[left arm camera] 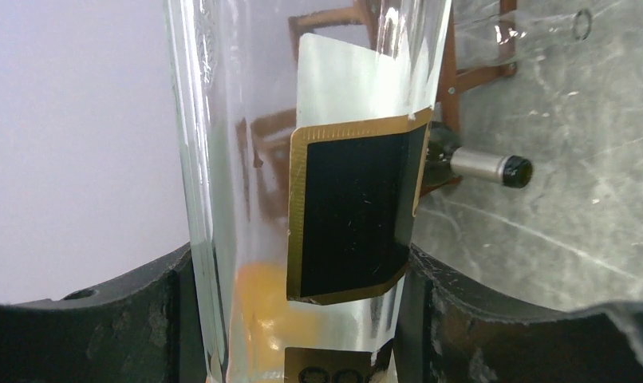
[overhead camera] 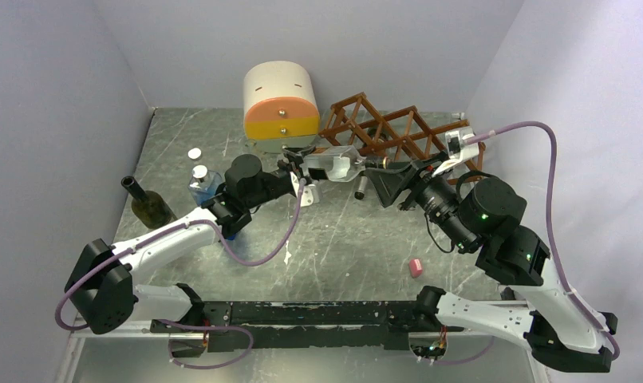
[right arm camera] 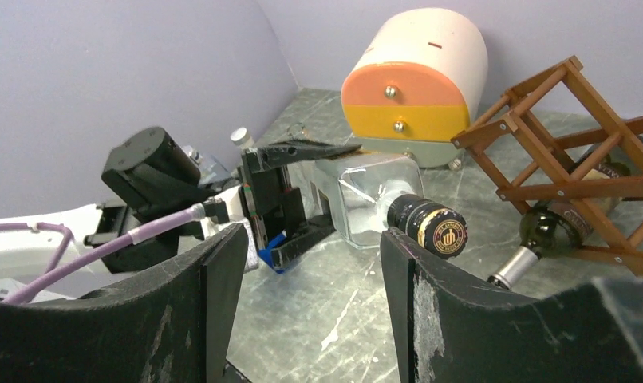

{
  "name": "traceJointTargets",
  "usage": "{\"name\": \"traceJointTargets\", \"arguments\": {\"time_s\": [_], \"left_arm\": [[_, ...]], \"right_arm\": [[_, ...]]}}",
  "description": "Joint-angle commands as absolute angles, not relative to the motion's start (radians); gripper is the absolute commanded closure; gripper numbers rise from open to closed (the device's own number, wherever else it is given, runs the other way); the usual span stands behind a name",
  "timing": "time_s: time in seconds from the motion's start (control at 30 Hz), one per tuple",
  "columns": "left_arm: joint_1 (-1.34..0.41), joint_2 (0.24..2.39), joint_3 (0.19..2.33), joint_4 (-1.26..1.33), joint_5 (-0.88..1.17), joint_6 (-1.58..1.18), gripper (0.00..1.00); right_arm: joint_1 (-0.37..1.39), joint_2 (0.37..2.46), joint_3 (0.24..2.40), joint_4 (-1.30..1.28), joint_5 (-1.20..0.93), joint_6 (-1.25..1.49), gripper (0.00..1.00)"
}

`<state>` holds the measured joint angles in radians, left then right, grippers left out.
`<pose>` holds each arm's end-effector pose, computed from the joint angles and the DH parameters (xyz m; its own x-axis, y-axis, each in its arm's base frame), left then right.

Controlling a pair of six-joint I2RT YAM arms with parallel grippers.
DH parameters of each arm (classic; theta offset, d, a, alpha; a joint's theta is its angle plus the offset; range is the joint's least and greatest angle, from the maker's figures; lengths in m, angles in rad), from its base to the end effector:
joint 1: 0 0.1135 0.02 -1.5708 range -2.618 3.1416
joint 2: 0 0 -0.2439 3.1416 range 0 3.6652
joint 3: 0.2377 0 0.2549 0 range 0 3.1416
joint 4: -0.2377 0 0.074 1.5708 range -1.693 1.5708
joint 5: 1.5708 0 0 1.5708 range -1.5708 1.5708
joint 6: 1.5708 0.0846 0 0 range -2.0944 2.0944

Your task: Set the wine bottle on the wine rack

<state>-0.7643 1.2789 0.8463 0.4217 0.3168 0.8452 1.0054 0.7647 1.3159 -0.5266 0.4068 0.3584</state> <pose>0.2375 -0.2642 0.2960 0.6550 0.3569 -0.6661 0.5915 0.3065 0.7458 0.1222 0.1301 0.4670 -0.1853 0.3092 -0.9328 -0.5324 0.7663 0.3598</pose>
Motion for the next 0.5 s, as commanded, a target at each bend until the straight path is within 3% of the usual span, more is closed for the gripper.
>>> {"name": "traceJointTargets", "arguments": {"time_s": [0.0, 0.1, 0.3, 0.47], "left_arm": [[-0.782, 1.224, 0.954, 0.517, 0.312, 1.062, 0.93], [-0.797, 1.226, 0.988, 0.457, 0.320, 1.161, 0.93], [-0.839, 1.198, 0.923, 0.517, 0.336, 1.373, 0.93], [-0.880, 1.185, 0.899, 0.519, 0.335, 1.518, 0.93]], "right_arm": [[1.009, 0.777, 1.352, -0.580, 0.371, 0.325, 0.34], [1.008, 0.801, 1.373, -0.591, 0.358, 0.305, 0.33], [1.009, 0.815, 1.331, -0.589, 0.441, 0.228, 0.13], [1.008, 0.849, 1.292, -0.631, 0.421, 0.201, 0.08]]}}
